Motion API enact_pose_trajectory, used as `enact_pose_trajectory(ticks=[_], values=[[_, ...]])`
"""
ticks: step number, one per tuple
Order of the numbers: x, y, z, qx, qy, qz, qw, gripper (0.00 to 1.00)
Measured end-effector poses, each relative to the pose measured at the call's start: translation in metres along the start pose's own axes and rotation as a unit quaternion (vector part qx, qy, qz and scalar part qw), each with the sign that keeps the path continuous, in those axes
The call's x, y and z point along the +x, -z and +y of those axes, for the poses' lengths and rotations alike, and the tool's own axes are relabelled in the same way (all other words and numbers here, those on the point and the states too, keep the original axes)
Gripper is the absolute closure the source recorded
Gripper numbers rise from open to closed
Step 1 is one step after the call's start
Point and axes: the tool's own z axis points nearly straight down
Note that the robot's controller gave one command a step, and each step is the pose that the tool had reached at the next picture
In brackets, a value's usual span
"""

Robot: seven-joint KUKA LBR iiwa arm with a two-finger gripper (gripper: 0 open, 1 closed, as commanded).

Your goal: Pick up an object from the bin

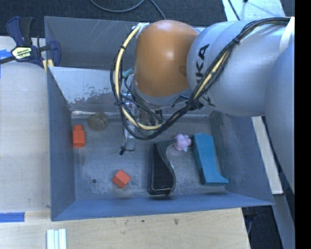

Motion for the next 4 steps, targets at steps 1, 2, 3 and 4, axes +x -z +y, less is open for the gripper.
enact_pose_trajectory(ticks=[1,2,3,4], values=[[0.0,0.0,0.0,0.0,0.0,0.0,1.0,0.0],[0.023,-0.039,-0.027,-0.001,0.01,-0.004,0.9999,0.0],[0.035,-0.087,-0.02,0.001,0.046,-0.0019,0.9989,0.0],[0.045,-0.108,-0.007,-0.001,0.084,-0.0012,0.9965,0.0]])
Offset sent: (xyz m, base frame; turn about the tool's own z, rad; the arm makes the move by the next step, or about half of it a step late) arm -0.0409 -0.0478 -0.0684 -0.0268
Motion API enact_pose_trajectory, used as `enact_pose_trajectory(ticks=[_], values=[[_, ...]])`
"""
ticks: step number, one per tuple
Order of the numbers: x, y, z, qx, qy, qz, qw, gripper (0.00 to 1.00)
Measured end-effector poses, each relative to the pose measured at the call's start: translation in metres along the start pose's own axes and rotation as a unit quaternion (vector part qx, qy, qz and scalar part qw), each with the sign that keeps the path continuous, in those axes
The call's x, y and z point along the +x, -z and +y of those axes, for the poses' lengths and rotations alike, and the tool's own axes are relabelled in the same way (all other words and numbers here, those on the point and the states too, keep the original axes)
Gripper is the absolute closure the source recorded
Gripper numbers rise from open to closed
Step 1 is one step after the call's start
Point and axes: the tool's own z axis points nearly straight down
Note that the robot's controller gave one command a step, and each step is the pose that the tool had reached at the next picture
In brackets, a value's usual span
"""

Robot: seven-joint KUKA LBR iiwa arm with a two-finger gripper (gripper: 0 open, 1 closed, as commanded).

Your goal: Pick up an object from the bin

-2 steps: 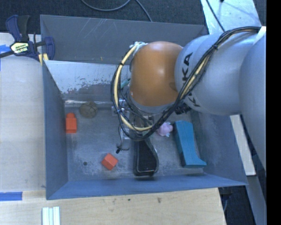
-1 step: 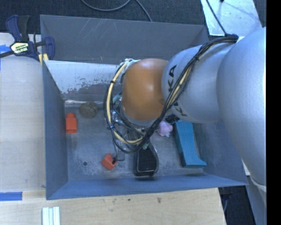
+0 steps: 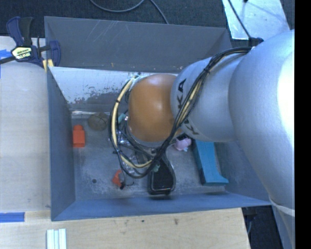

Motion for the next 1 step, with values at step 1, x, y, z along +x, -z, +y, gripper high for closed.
enact_pose_trajectory(ticks=[1], values=[[0.0289,-0.0173,-0.006,0.002,0.1,-0.0038,0.9949,1.0]])
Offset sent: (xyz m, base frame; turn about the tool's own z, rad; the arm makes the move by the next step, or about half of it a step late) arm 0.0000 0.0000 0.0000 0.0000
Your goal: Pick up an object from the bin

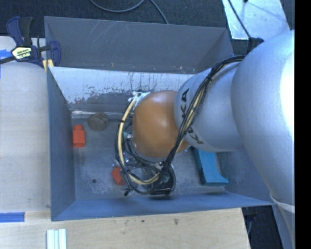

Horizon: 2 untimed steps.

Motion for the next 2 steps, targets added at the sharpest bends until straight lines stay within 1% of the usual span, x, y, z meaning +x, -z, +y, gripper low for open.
enact_pose_trajectory(ticks=[1,2], values=[[0.0,0.0,0.0,0.0,0.0,0.0,1.0,1.0],[0.0,0.094,0.006,0.0,-0.001,-0.0012,1.0,1.0]])
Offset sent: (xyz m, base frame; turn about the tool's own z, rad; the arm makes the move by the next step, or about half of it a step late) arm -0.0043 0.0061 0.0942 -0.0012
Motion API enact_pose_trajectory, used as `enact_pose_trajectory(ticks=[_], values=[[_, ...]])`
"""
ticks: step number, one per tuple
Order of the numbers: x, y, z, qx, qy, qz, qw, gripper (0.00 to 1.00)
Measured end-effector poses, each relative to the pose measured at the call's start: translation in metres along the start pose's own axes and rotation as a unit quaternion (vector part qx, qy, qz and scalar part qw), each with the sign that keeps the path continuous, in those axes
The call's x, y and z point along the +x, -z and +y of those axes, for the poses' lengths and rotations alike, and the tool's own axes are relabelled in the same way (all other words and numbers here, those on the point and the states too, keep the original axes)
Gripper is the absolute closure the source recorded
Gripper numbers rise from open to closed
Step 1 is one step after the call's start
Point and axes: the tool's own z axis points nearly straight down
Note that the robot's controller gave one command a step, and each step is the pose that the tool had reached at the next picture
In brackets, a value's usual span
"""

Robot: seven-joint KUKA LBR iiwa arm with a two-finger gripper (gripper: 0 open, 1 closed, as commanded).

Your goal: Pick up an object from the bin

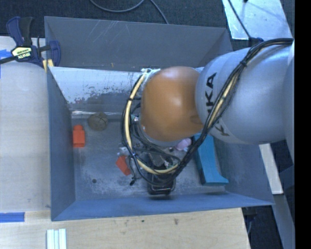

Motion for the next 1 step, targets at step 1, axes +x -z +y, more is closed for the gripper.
enact_pose_trajectory(ticks=[1], values=[[0.0,0.0,0.0,0.0,0.0,0.0,1.0,1.0]])
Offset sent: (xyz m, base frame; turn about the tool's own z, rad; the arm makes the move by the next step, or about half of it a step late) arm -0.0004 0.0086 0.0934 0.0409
